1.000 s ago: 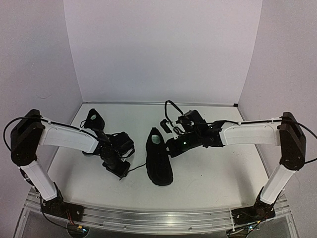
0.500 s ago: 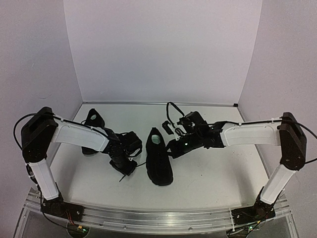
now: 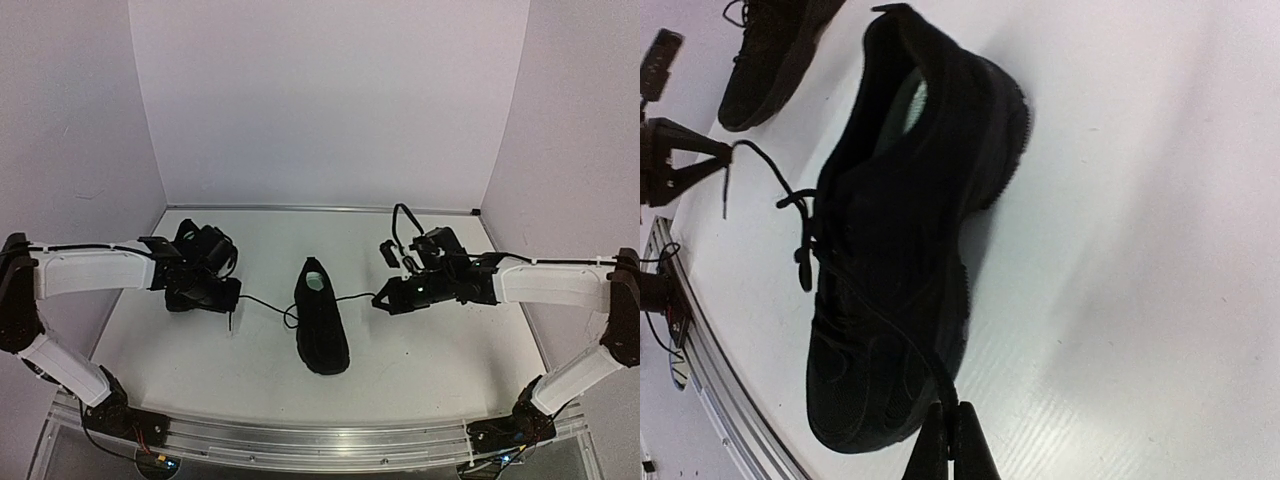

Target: Tie the shoes

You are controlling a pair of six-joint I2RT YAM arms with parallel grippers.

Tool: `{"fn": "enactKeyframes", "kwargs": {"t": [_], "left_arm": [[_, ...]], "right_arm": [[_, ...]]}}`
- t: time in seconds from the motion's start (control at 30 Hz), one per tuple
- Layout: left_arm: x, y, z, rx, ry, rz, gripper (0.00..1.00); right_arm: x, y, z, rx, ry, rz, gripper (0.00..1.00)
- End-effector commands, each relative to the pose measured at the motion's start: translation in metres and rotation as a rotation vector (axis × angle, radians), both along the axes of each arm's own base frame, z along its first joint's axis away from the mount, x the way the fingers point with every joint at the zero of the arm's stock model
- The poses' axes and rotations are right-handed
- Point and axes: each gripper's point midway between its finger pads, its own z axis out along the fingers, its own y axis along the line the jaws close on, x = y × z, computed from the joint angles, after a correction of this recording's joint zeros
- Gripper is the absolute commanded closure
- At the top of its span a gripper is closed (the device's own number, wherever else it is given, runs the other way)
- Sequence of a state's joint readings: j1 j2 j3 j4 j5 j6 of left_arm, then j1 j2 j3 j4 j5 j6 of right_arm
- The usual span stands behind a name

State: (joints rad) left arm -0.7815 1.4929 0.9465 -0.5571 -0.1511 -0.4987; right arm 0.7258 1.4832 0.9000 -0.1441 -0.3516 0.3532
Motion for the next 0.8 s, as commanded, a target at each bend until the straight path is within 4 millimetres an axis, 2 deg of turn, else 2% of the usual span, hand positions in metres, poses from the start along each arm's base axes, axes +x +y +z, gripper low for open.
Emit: {"fn": "enactKeyframes", "kwargs": {"t": [0.0,0.13,0.37,0.5,0.63,0.77], "left_arm": [[0.022,0.012,0.046,-0.139,-0.134,0.115,1.0],[0.034,0.034,0.063,-0.149,-0.178,0.222,1.0],[0.049,0.081,0.071,-0.134,-0.217,0.395,1.0],[0.054,0.097,0.08,-0.115,-0.24,0.414,1.0],[0.061,0.112,0.08,-0.113,-0.233,0.44,1.0],[0.064,0.12,0.068,-0.087,-0.198,0.457,1.0]], "right_arm": [[0.01,-0.035,0.02,0.019,-0.054,-0.151,1.0],[0.021,-0.067,0.025,0.023,-0.067,-0.283,1.0],[0.036,-0.128,0.018,0.005,-0.045,-0.533,1.0],[0.042,-0.149,0.03,0.012,-0.09,-0.603,1.0],[0.05,-0.168,0.039,-0.023,-0.144,-0.672,1.0],[0.052,-0.194,0.025,-0.105,-0.131,-0.764,1.0]]}}
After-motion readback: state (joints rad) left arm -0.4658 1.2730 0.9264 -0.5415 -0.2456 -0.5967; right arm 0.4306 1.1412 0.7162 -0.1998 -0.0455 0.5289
